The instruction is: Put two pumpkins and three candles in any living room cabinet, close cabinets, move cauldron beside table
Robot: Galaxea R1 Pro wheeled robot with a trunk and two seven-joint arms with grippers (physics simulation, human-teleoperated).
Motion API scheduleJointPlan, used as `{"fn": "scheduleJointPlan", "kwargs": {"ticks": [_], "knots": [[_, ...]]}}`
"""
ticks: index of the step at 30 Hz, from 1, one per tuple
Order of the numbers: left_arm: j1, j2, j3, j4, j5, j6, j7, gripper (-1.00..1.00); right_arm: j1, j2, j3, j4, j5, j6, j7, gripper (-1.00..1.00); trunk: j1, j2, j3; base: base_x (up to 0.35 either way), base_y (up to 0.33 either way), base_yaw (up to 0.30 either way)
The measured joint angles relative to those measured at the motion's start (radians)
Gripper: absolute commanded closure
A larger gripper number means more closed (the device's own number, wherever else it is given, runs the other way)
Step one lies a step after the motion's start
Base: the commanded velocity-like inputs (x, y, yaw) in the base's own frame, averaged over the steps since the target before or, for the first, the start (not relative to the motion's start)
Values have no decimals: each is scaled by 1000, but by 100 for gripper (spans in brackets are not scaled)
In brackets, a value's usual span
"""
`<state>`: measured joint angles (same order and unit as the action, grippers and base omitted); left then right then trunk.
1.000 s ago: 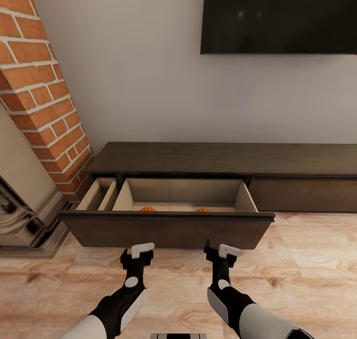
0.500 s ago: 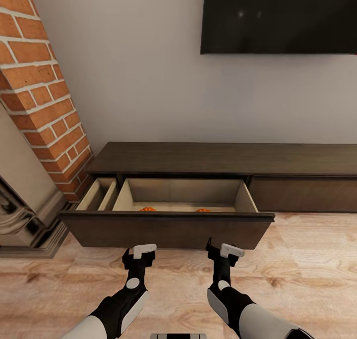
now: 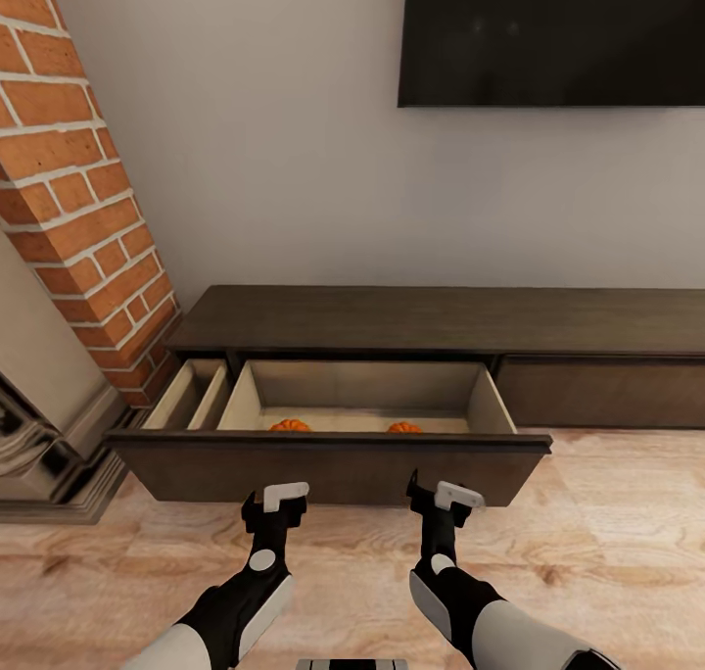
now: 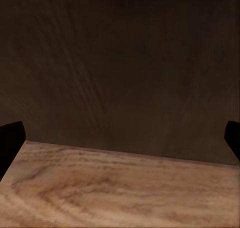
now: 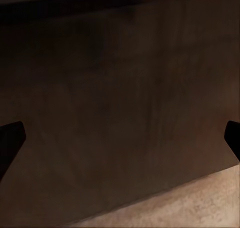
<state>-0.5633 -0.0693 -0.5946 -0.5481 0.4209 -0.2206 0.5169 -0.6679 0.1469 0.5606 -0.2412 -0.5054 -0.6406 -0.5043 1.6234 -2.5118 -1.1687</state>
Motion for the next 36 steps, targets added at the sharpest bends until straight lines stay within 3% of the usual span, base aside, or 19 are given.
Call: {"fn": "scheduleJointPlan", "kwargs": {"ticks": [21, 36], "knots": [[0, 0, 0, 0, 3, 0, 0, -100, 0, 0, -1, 0, -1, 2, 0, -100, 0, 0, 0, 75, 0, 0], [0, 0, 0, 0, 4, 0, -1, -100, 0, -1, -3, 0, -2, 1, -1, -100, 0, 0, 0, 179, 0, 0]]}}
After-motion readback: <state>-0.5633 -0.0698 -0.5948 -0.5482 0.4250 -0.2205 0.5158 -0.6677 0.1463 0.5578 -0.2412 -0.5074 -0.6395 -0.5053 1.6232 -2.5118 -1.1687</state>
